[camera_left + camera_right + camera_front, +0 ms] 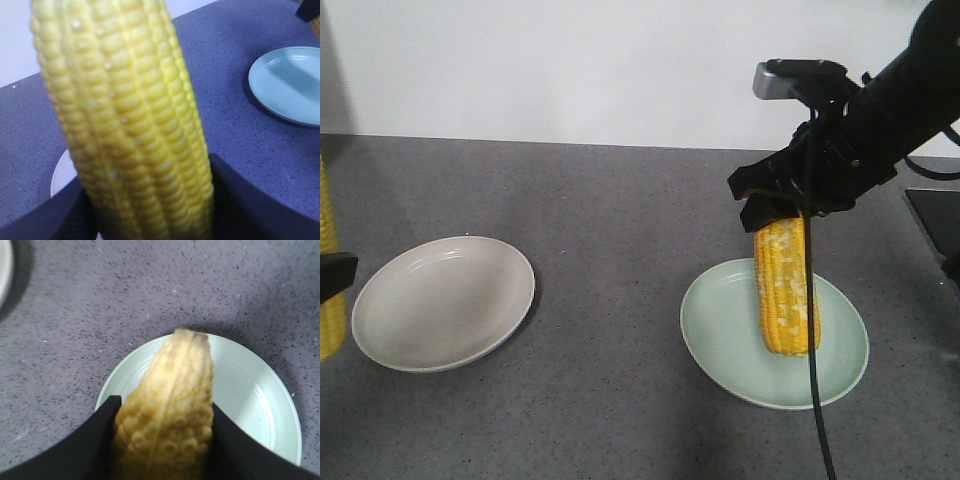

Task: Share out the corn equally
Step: 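Lower the right gripper's cob onto the pale green plate, then open the right gripper and raise it off the cob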

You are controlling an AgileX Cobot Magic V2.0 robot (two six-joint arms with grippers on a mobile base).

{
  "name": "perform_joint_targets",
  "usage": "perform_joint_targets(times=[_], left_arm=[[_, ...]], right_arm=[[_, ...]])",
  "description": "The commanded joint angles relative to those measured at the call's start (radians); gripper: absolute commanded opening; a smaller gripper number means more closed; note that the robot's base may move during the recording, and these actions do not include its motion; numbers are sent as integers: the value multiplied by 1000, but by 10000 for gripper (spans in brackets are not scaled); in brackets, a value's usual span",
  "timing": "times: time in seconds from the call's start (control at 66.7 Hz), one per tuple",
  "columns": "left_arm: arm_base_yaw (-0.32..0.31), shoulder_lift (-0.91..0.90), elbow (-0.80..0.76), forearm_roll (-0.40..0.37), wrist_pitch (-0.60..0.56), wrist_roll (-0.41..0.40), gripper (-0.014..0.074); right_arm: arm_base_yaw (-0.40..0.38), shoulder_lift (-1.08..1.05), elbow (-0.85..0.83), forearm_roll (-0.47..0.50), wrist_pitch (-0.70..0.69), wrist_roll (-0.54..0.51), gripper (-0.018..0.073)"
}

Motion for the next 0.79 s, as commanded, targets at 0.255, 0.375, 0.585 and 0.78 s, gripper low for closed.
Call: perform_joint_targets(times=[0.255,0.375,0.585,0.78], left_arm=[[-1,-3,-25,-9,-66,-2,261],[-1,-3,-25,-9,-66,-2,261],[-1,-3,-25,-9,-66,-2,261],[-1,-3,-25,-9,-67,-2,261]], right_arm=[[-6,150,-93,-106,49,71,239],[-6,190,-93,-115,46,98,241],[-6,243,-93,-118,40,105,267],[-6,265,-93,-118,24,109,370]])
